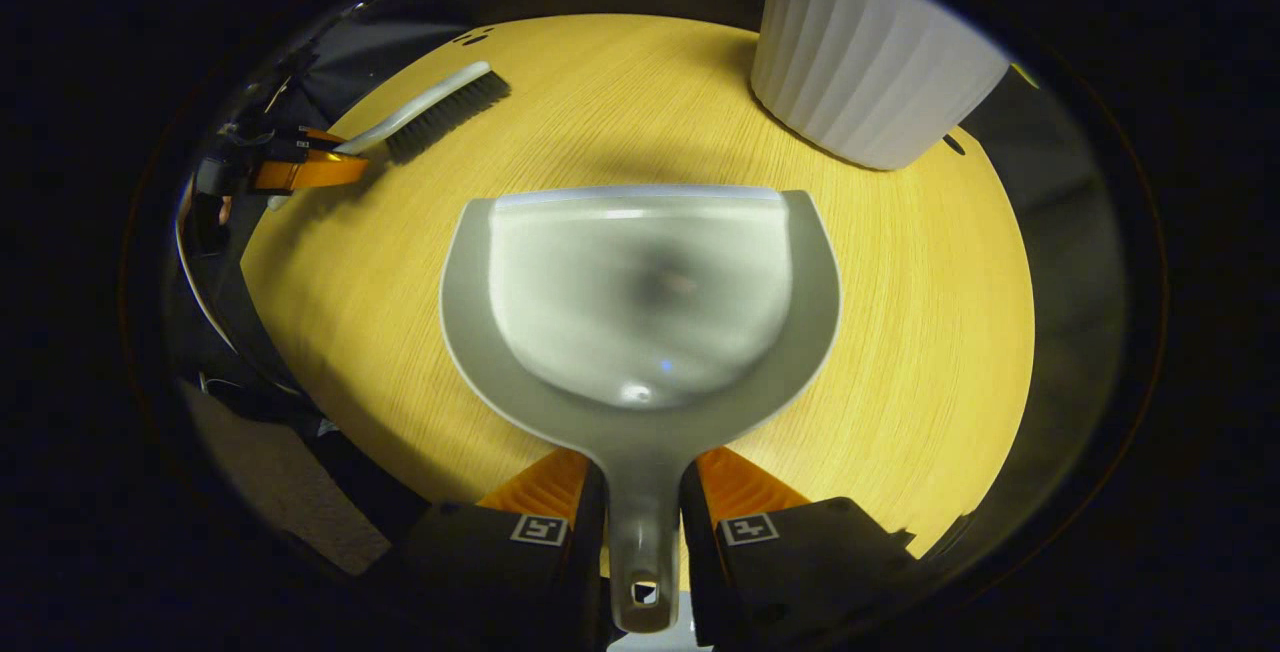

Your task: Pick up the small broom and dustpan from the desktop, sweep the trash into the dustpan with the broom, and then empty the trash into the garbage bin.

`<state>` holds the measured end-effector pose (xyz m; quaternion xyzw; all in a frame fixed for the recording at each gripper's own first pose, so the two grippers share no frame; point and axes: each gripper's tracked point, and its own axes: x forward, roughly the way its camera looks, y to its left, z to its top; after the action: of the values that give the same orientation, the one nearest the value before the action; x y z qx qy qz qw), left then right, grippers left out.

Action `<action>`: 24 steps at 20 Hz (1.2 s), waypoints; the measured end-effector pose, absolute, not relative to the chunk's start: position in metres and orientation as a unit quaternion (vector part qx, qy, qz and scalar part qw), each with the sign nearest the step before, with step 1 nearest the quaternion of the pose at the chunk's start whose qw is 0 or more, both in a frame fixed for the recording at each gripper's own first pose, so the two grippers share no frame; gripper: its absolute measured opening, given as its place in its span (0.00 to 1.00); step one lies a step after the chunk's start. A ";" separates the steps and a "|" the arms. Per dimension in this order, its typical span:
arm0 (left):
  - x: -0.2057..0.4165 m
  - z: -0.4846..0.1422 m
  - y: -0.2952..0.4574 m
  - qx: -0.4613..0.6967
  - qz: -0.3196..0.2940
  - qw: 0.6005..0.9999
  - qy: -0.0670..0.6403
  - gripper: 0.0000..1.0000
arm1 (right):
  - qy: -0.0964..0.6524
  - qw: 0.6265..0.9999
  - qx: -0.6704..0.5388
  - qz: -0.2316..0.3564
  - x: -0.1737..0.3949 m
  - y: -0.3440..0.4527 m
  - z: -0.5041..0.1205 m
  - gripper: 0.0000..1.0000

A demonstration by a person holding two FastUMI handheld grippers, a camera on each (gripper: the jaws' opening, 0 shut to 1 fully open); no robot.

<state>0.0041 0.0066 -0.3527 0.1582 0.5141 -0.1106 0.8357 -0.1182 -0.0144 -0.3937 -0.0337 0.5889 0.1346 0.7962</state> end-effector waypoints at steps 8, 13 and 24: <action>-0.012 -0.283 -0.007 0.143 -0.105 0.888 0.425 0.51 | 0.498 0.855 0.009 0.141 -0.113 -0.021 -0.297 0.46; 0.003 -0.184 -0.040 0.069 -0.082 0.958 0.266 0.55 | 0.355 0.924 0.038 0.140 -0.064 -0.025 -0.220 0.46; -0.029 -0.053 -0.066 0.000 0.046 0.992 0.114 0.55 | 0.177 0.964 0.003 0.197 -0.020 -0.041 -0.119 0.47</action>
<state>-0.0290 -0.0656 -0.0534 0.0005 0.1138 0.0464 0.9924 -0.0202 -0.0410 -0.1193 0.0026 0.1771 0.1975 0.9642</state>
